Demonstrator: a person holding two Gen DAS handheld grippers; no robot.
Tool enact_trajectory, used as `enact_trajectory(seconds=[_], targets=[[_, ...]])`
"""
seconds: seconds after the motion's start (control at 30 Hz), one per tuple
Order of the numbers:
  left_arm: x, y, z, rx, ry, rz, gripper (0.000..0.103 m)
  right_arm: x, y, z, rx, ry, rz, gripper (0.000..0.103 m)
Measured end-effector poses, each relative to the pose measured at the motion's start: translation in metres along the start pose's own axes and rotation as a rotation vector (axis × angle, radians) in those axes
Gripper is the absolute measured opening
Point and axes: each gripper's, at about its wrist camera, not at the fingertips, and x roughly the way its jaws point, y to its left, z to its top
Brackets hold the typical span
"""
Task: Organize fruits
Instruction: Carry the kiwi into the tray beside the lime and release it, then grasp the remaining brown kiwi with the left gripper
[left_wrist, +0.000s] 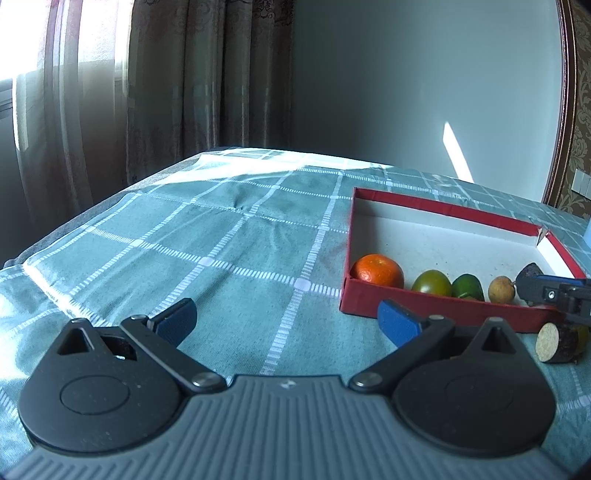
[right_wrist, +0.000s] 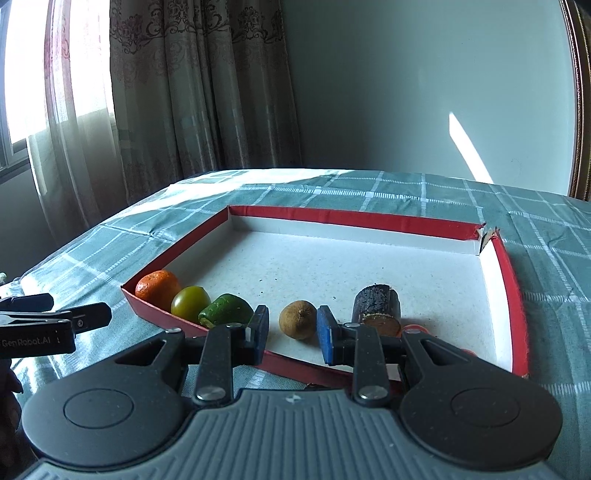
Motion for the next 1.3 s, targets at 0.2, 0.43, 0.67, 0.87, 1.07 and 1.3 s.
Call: enact_trajectory(seconds=[0.2,0.43,0.67,0.87,1.07,1.3], targets=[[0.001,0.0,0.0,0.0,0.007,0.008,0.103,-0.052,-0.017,-0.02,0.035,-0.054,0.008,0.028],[-0.001,0.0,0.0,-0.005,0.0,0.029,0.103,-0.095,-0.039,-0.051,0.081,-0.084,-0.056,0.028],[-0.003,-0.006,0.0,0.027,-0.006,0.029,0.103,-0.097,-0.054,-0.059,0.146,-0.076,-0.092,0.04],[-0.013,-0.019,0.0,0.059,-0.024,0.012,0.103,-0.09,-0.065,-0.062,0.209,-0.037,-0.1,0.059],[-0.02,-0.045,0.0,0.096,-0.021,-0.023,0.103,-0.091,-0.074,-0.065,0.262,-0.037,-0.072,0.059],[-0.017,-0.072,-0.003,0.152,-0.008,-0.066,0.103,-0.092,-0.08,-0.066,0.302,-0.044,-0.054,0.059]])
